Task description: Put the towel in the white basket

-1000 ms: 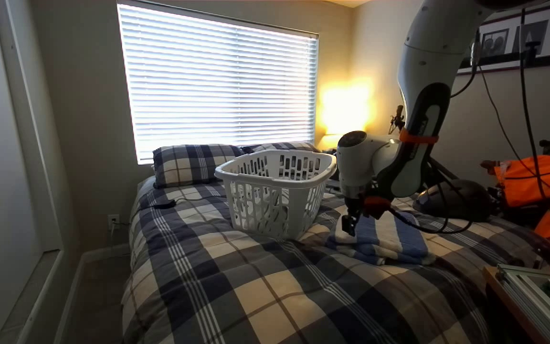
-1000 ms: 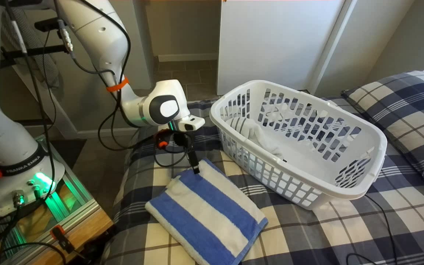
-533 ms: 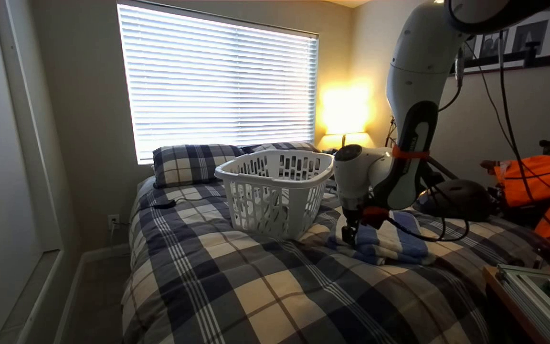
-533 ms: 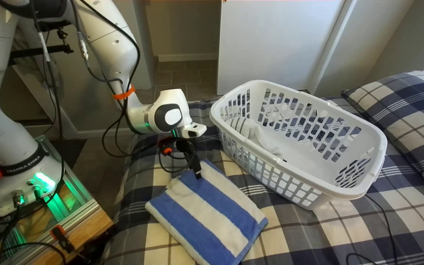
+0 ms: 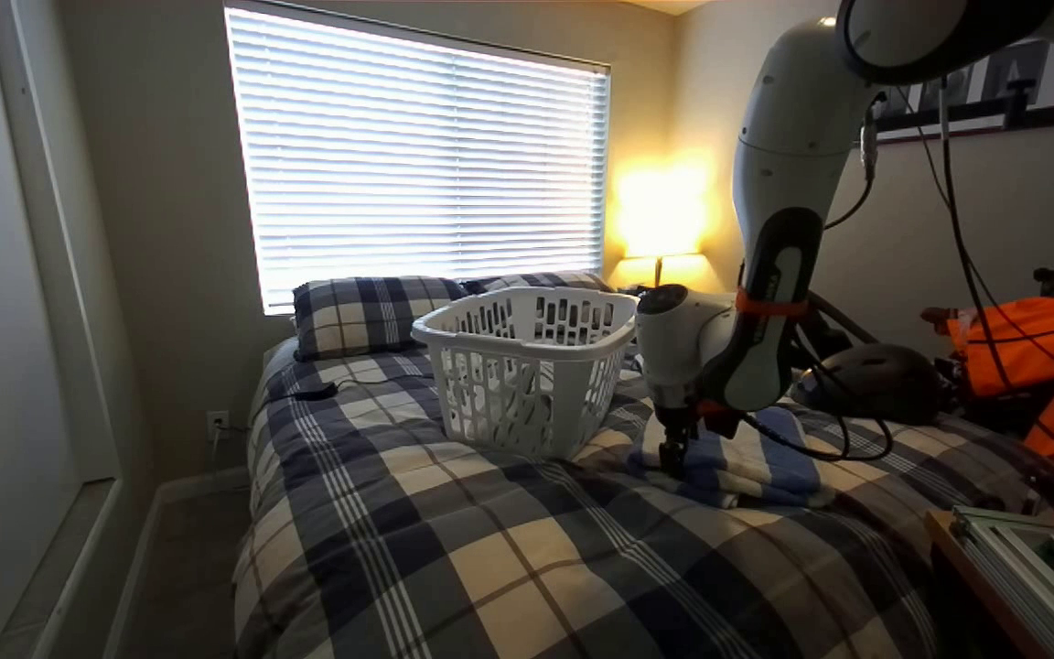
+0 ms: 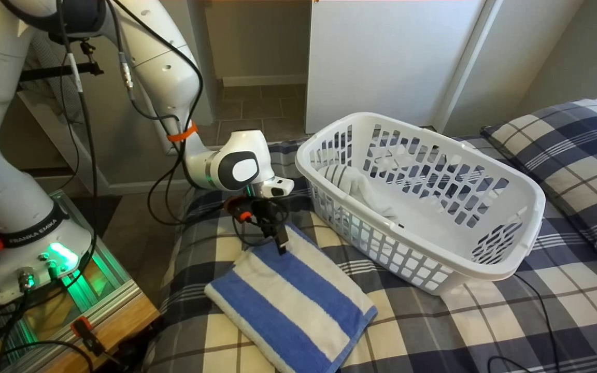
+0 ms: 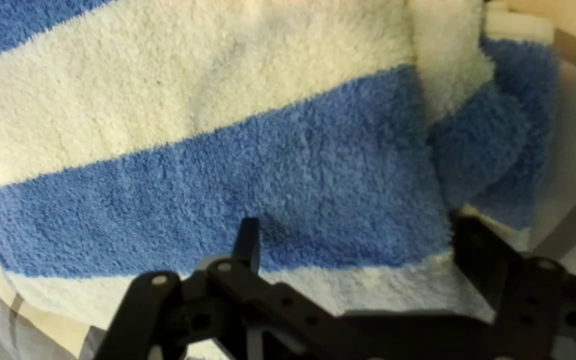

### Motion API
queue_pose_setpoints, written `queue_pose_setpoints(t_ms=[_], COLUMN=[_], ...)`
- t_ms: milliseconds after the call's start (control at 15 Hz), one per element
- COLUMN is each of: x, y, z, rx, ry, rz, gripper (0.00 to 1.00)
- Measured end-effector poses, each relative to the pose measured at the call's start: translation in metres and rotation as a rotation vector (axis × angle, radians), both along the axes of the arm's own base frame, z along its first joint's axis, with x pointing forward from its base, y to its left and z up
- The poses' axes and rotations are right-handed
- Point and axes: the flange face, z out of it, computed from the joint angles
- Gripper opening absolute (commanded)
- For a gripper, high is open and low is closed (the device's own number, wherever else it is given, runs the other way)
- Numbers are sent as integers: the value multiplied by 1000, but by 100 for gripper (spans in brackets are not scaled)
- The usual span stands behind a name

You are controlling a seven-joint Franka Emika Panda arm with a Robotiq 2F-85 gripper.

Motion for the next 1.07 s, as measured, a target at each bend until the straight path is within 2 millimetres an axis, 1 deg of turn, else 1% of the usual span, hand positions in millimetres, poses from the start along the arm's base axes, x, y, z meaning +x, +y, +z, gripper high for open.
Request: queue_pose_setpoints(t_ms=[133,333,467,600,667,733,867,1067], x=[0,-2,-3,1,4,6,8,10], y=[1,-4,-11,-20,-24,-27,-31,-34], z=[-2,-2,3,13,18,21,22,11], rx=[33,43,23,-18,-38,-56,-81,-98], ry=[30,67,70,48,40,35,36,35], rz=[43,58,47,37,32,27,19,-20], gripper=[100,100,100,100,84,72,59,37])
